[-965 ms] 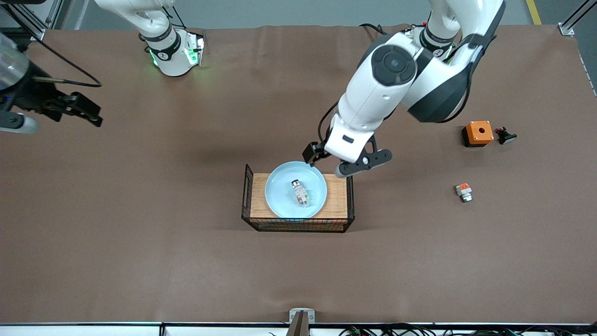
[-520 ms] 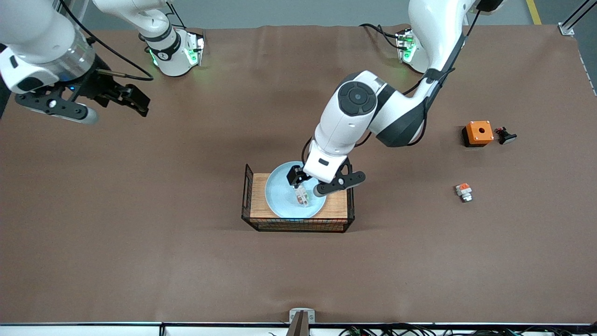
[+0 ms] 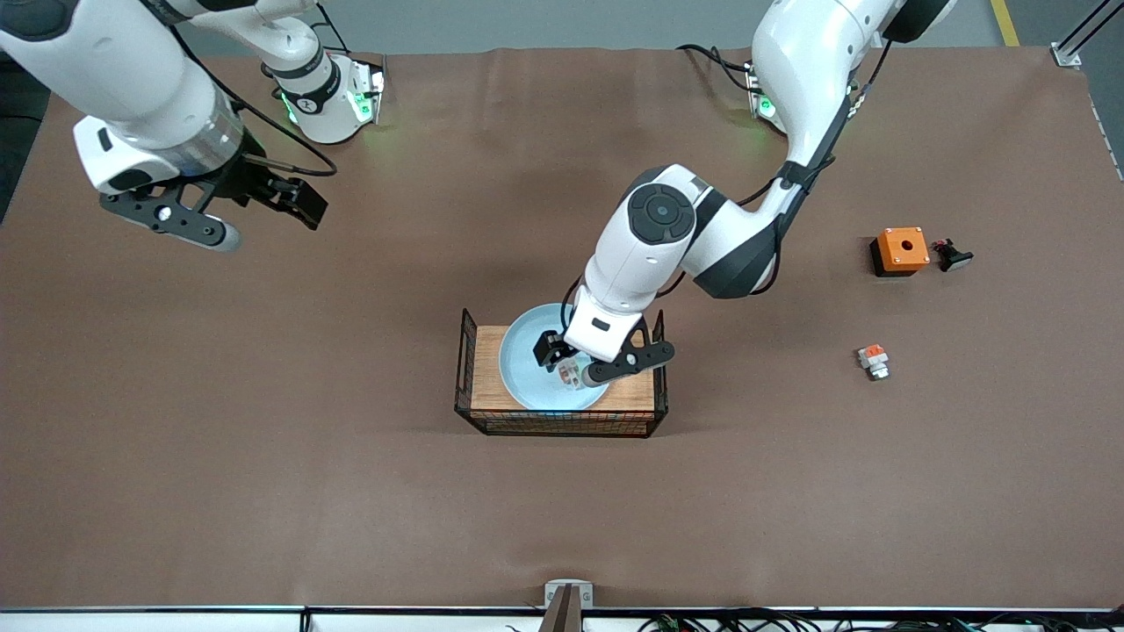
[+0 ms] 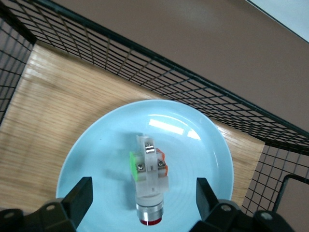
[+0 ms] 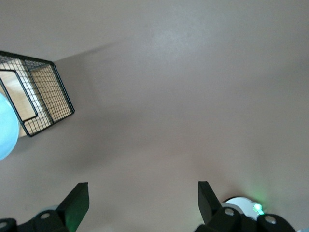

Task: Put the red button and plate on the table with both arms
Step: 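Grasp the button with the left gripper while the right gripper approaches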

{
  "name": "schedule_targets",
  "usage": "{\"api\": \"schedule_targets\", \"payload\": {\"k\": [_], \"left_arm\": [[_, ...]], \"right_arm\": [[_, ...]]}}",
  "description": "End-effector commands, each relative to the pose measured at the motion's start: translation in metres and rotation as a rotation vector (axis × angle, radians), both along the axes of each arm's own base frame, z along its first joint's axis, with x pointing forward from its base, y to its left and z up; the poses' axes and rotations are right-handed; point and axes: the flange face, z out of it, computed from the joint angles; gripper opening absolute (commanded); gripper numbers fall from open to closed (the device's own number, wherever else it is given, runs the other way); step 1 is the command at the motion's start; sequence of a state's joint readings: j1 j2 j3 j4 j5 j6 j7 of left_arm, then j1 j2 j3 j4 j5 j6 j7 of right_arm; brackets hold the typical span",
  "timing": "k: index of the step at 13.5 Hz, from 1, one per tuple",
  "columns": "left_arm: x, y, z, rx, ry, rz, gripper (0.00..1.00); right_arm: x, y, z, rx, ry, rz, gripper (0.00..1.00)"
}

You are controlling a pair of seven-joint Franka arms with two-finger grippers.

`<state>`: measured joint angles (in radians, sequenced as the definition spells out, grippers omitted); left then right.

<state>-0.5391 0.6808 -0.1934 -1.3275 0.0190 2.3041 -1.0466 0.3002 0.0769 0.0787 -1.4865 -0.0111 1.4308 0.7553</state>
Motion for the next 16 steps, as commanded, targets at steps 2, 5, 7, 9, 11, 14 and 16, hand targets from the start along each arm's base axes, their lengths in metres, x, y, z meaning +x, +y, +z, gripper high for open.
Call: {"api": "schedule_targets", "payload": {"k": [2,5,7,9,11,14,16], "left_arm": [[0.004,-0.009,-0.008,0.0,-0.035,0.004,0.8],[0.004,-0.011,-0.014,-0.01,-0.041,0.01,0.73],[0.005,-0.012,-0.019,-0.011,-0.04,0.011,0.68],[0.005,-0.014,-0.021,-0.021,-0.053,0.01,0.58],[0.002,-0.017,-0.02,-0.022,-0.054,0.004,0.33],[0.0,-0.015,-0.001,-0.014,-0.058,-0.001,0.01],[-0.001,-0.004,0.021,0.023,-0.028,0.003,0.01]], "right_arm": [[0.003,0.034,-0.018,-0.042,0.009,-0.152,0.99],[0.008,0.062,-0.029,-0.025,-0.034,-0.178,0.99],[-0.001,0.093,-0.041,-0.053,-0.027,-0.126,0.99],[0.0,0.103,-0.054,-0.067,-0.02,-0.21,0.99],[0.004,0.109,-0.054,-0.025,-0.041,-0.239,0.99],[0.0,0.125,-0.055,0.004,-0.06,-0.251,1.0],[-0.003,0.131,-0.06,0.007,-0.062,-0.249,1.0]]}}
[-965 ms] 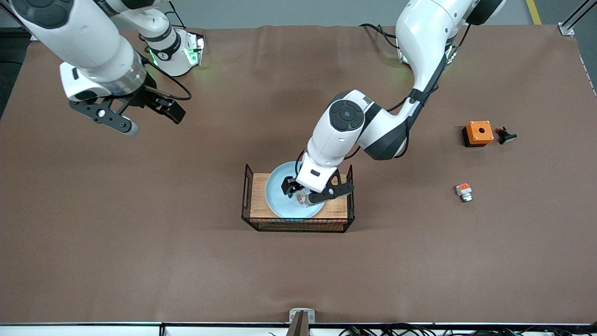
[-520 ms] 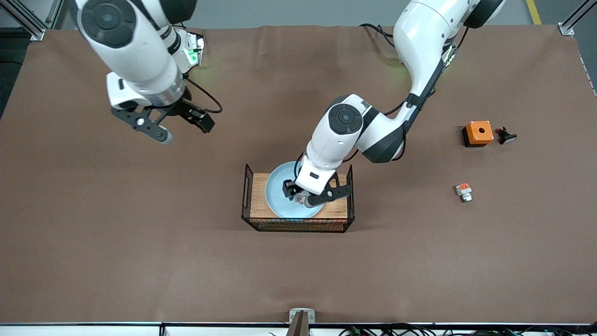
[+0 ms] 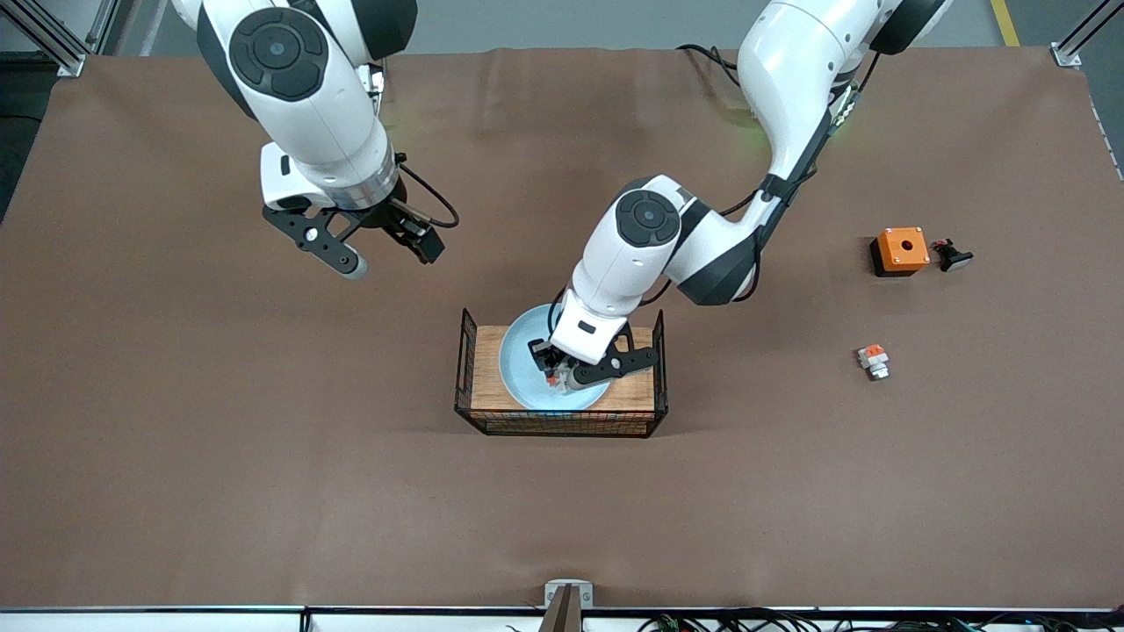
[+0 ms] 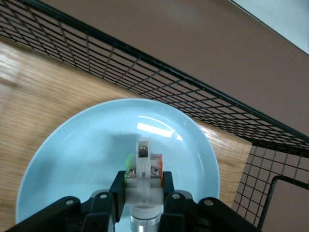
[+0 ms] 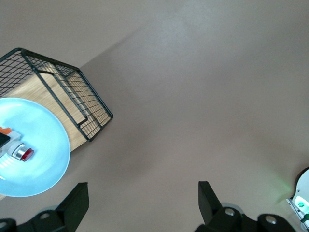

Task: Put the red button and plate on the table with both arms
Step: 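Grasp the button with the left gripper while the right gripper approaches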

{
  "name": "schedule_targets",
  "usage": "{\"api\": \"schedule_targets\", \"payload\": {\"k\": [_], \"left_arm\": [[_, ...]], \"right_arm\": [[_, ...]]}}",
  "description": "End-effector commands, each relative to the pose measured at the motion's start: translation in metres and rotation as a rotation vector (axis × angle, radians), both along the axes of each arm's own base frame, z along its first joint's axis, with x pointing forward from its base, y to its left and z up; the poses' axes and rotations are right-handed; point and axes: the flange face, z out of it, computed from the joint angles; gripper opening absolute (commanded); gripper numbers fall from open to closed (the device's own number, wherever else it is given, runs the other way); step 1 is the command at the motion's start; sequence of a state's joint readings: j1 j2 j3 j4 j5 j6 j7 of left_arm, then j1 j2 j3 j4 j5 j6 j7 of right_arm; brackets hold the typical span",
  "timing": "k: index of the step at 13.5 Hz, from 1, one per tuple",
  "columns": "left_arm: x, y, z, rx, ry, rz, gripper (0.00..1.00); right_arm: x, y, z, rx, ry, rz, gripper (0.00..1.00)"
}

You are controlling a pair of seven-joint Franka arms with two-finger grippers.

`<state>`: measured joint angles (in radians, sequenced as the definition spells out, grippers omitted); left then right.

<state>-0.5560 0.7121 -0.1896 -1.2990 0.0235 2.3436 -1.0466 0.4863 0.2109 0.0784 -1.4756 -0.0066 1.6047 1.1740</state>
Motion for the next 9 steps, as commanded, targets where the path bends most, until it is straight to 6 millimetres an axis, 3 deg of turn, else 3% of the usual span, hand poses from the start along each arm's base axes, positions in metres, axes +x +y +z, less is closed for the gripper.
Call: {"api": "schedule_targets", "payload": {"k": [1,4,7,9], "left_arm": [[-0.005,0.012,0.045,0.051,0.004,0.014,0.01],[-0.019,0.028,0.102,0.091,0.025,0.014,0.0],[-0.009,0.078,0.154,0.113,0.025,0.074,0.0],[0.006,0.125,0.181,0.124,0.028,0.135,0.0]], "right_arm": [[-0.002,0.013,-0.005,0.015,-0.008,-0.035,1.0],[-0.001,0.024,-0.024,0.092,-0.008,-0.154,1.0],[-0.006,0.054,-0.045,0.122,-0.036,-0.232,1.0],[-0.01,0.08,-0.064,0.138,-0.05,-0.274,1.0]]}}
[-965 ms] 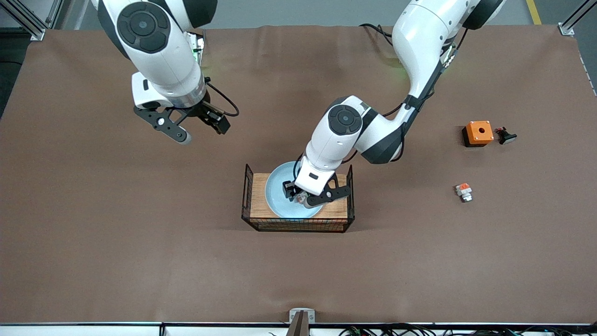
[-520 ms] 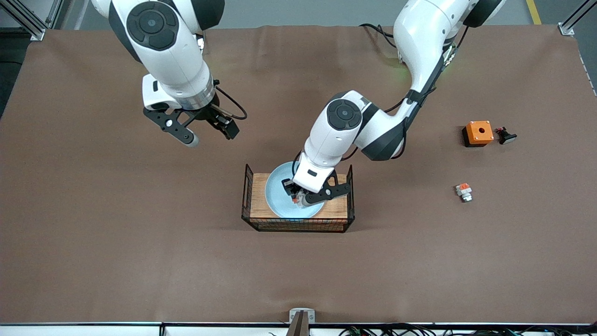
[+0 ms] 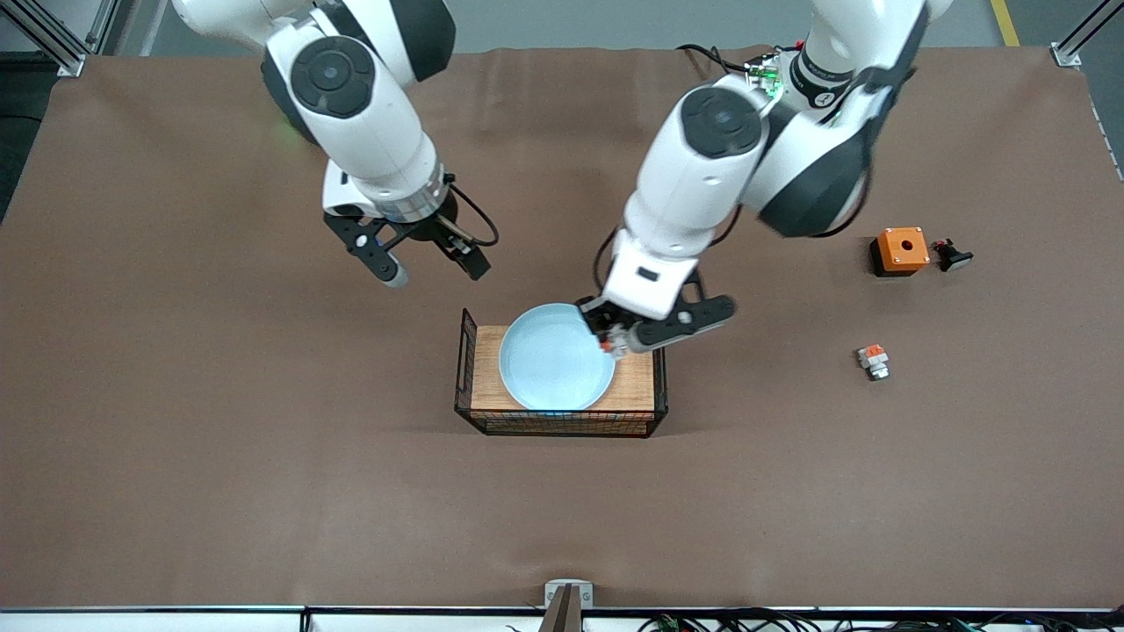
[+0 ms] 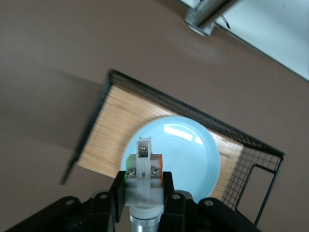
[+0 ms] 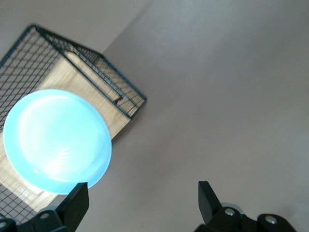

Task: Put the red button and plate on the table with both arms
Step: 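Carry the button beside the orange box while the right gripper lowers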

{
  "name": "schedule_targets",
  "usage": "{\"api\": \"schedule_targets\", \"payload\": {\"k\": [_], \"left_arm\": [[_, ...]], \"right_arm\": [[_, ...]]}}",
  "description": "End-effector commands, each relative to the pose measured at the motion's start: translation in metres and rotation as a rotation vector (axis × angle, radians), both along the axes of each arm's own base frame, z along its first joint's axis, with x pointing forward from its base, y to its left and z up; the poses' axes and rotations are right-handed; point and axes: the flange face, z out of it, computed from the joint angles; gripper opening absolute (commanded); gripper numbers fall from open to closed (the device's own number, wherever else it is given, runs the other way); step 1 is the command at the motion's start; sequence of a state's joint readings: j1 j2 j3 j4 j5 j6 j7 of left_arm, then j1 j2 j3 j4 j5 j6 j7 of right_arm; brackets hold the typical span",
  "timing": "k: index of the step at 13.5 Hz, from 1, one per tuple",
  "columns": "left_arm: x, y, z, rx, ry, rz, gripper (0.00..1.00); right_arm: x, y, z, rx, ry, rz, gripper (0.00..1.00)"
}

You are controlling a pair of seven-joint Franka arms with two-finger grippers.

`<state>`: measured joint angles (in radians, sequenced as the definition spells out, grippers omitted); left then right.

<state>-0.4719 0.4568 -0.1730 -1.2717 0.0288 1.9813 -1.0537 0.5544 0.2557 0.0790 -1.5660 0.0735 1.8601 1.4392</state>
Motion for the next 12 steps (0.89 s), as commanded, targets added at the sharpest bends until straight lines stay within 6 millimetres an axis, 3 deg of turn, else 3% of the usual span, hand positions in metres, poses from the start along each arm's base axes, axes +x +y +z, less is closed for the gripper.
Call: {"api": "schedule_targets", "payload": {"k": [1,4,7,9,12], "left_arm": [[0.015,0.066,0.03,0.039,-0.003,0.087,0.0],[0.037,0.138,0.035,0.085,0.044,0.074,0.0],[0.06,0.228,0.009,0.147,0.125,-0.03,0.0],[0.079,0.283,-0.026,0.161,0.166,-0.08,0.0],[0.108,0.374,-0.094,0.164,0.215,-0.155,0.0]], "right_arm": [[-0.007,0.036,-0.021,0.027,-0.018,-0.081,1.0],[-0.003,0.061,-0.057,0.041,-0.036,-0.183,1.0],[0.002,0.072,-0.086,0.018,-0.053,-0.23,1.0],[0.003,0.084,-0.1,0.032,-0.064,-0.277,0.99],[0.012,0.089,-0.121,0.036,-0.067,-0.301,0.99]]}}
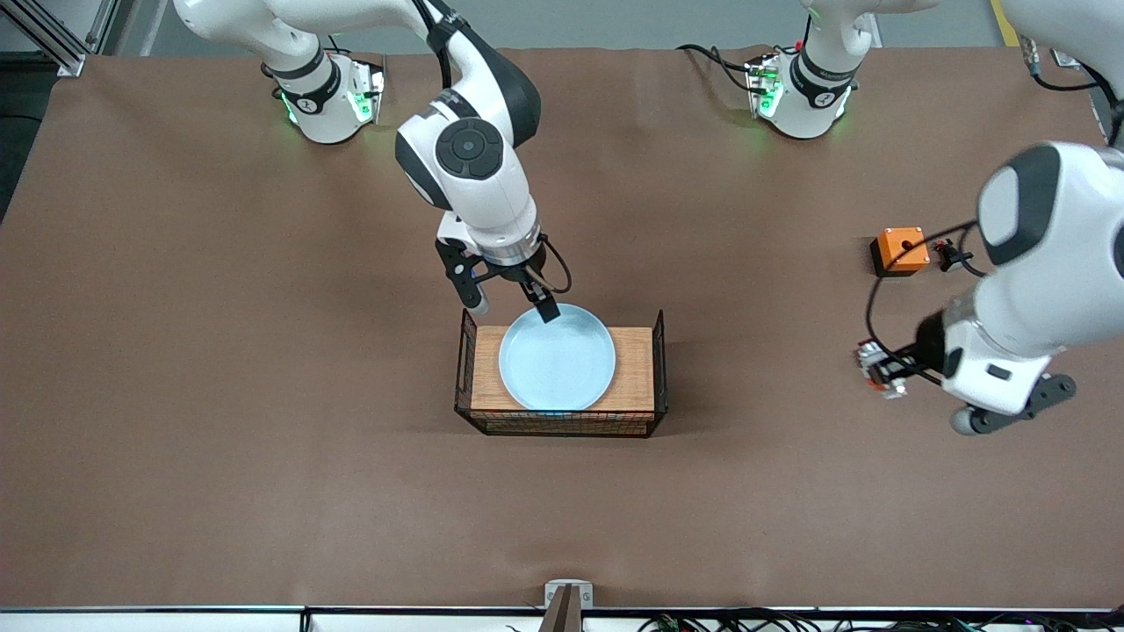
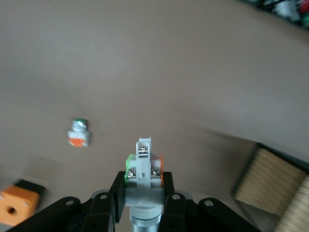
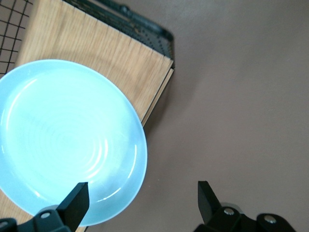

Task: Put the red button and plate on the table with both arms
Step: 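Carry the button beside the orange box while the right gripper lowers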

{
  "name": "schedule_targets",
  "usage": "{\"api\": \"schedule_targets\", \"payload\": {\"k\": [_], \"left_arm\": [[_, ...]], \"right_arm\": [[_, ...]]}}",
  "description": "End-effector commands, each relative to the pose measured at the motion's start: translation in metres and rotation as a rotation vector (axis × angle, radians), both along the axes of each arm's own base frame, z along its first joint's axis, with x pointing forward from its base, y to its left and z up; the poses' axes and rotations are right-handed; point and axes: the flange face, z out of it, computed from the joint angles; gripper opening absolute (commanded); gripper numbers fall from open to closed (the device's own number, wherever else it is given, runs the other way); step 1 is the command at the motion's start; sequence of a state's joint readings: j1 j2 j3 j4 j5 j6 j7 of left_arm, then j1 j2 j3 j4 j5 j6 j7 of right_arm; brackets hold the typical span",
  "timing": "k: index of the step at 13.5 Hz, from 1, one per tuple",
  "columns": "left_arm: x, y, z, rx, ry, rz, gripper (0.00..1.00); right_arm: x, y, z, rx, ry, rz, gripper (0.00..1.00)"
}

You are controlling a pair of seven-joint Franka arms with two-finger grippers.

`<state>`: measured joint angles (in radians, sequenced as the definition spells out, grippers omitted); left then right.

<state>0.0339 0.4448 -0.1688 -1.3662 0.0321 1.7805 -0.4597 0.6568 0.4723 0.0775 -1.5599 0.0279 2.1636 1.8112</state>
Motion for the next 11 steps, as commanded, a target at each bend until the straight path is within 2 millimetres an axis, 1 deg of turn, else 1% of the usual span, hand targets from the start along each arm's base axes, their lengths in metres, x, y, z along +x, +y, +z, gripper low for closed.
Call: {"api": "schedule_targets", "payload": {"k": [1,3,4,5,6,7,9,10,11], "left_arm": [[0.019,0.056,-0.059,-0.007,0.032,-0.076,0.0],[0.02,0.09,-0.095,-0.014,0.052,-0.118,0.0],[0.016,0.107,-0.111,-0.019,0.049,-0.154,0.0],[0.01,0.132,-0.13,-0.024,0.038,-0.186,0.0],[0.005,0.145,-0.148,-0.027,0.029,-0.214,0.0],[-0.002,0.153,-0.171,-0.031,0.028,-0.223,0.0],[-0.017,0.162,-0.2,-0.039,0.04,-0.245,0.0],[-0.024,0.169,-0.209,-0.041,0.04,-0.248,0.0],[-0.026,0.17,-0.214,-0.041,0.039,-0.25,0.0]], "right_arm": [[0.011,0.006,-0.013,-0.01,-0.013,-0.03,0.99],[0.016,0.002,-0.021,-0.017,-0.003,-0.041,0.99],[0.019,-0.002,-0.022,-0.018,-0.002,-0.047,0.98],[0.021,-0.004,-0.023,-0.018,0.001,-0.065,0.98],[0.022,-0.006,-0.03,-0.024,0.009,-0.08,0.97],[0.02,-0.003,-0.033,-0.026,0.014,-0.085,0.95],[0.018,0.0,-0.04,-0.031,0.022,-0.086,0.84],[0.018,0.0,-0.044,-0.035,0.027,-0.086,0.8],[0.017,0.001,-0.047,-0.037,0.029,-0.085,0.75]]}}
